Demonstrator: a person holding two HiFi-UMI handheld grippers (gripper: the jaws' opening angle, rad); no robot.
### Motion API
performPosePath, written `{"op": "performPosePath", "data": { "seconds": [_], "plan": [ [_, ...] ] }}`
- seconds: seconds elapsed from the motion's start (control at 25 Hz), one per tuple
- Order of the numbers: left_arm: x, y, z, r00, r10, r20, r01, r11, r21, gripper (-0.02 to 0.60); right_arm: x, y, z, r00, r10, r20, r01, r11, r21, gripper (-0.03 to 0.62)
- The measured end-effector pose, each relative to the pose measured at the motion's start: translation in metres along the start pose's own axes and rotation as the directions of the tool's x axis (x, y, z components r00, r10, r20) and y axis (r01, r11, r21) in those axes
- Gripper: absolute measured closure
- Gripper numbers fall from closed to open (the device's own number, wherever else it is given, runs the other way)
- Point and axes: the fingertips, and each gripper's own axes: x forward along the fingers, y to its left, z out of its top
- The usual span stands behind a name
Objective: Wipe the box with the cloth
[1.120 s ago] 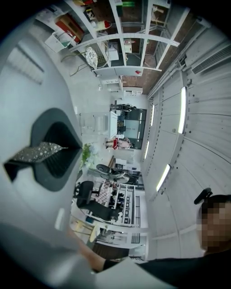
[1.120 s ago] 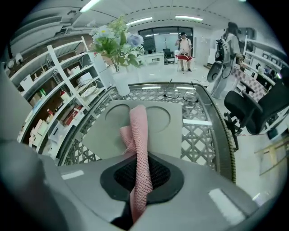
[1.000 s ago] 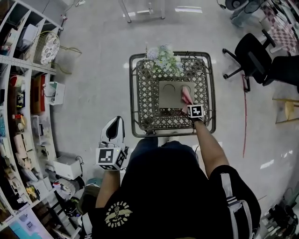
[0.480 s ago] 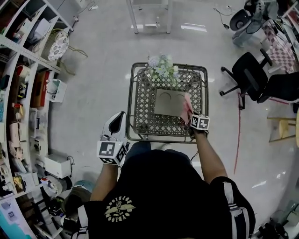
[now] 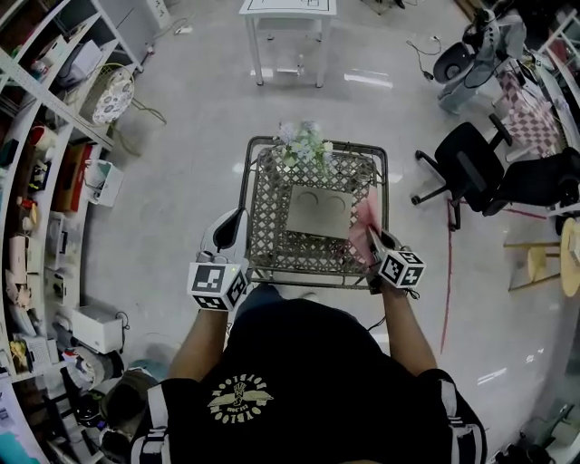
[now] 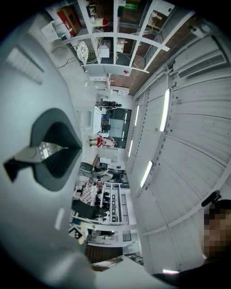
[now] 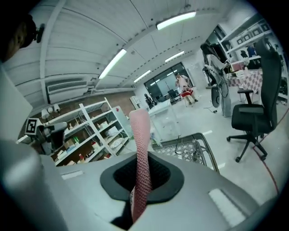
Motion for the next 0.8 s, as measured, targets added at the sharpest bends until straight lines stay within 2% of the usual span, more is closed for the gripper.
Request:
{"op": "performPosePath", "data": {
  "seconds": [0.2,0.32,0.44,0.56,0.68,0.8],
  "plan": [
    [-0.002,-0.015,0.034,0.998,-0.033,0.059,0.032,0.999,0.005,0.581,-0.048,0.046,0.071,0.986,0.060,0.155,-0.044,0.994,-0.104,0.577],
    [-0.004,-0.026,0.049,0.995,-0.065,0.072,0.064,0.998,0.011,0.581,-0.079,0.072,0.106,0.967,0.085,0.240,-0.046,0.986,-0.163,0.577],
    [-0.005,-0.039,0.063,0.991,-0.097,0.087,0.093,0.994,0.055,0.581,-0.108,0.095,0.137,0.942,0.103,0.321,-0.025,0.971,-0.238,0.577],
    [-0.006,-0.052,0.074,0.986,-0.129,0.103,0.117,0.986,0.118,0.581,-0.133,0.116,0.159,0.919,0.120,0.376,-0.001,0.953,-0.302,0.577],
    [-0.005,-0.060,0.080,0.982,-0.152,0.112,0.137,0.982,0.132,0.581,-0.147,0.124,0.171,0.905,0.118,0.409,0.039,0.934,-0.355,0.577],
    [-0.002,-0.066,0.086,0.978,-0.171,0.120,0.154,0.978,0.140,0.581,-0.154,0.127,0.177,0.895,0.113,0.431,0.056,0.931,-0.361,0.577]
  ]
}}
